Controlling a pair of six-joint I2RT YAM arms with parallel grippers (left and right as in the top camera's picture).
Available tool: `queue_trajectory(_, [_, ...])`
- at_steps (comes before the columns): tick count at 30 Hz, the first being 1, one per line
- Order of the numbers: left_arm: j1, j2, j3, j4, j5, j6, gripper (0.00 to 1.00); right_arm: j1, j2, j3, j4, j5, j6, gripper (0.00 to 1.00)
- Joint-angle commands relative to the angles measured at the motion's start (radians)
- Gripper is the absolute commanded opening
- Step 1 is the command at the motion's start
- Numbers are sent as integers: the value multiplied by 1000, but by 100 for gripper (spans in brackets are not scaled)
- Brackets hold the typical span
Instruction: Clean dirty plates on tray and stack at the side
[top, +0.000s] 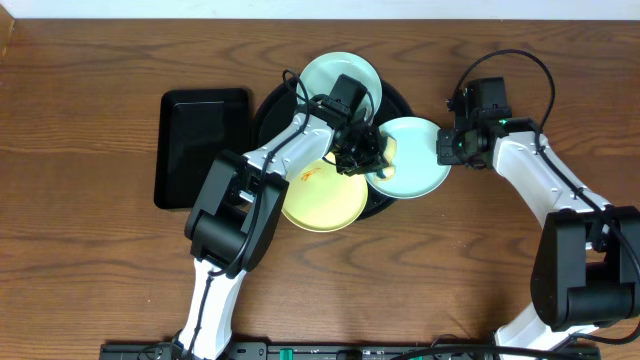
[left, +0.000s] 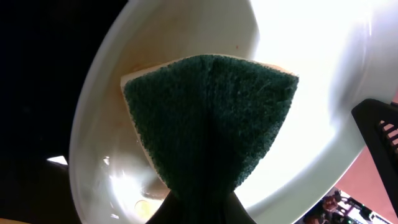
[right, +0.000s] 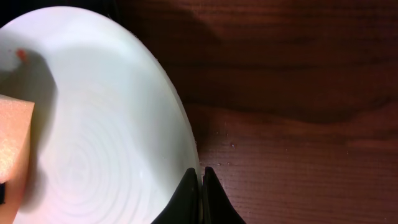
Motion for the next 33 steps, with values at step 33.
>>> queue_trajectory(33, [-3, 108, 12, 200, -227, 106, 8, 6, 7, -6, -1, -6, 9, 1])
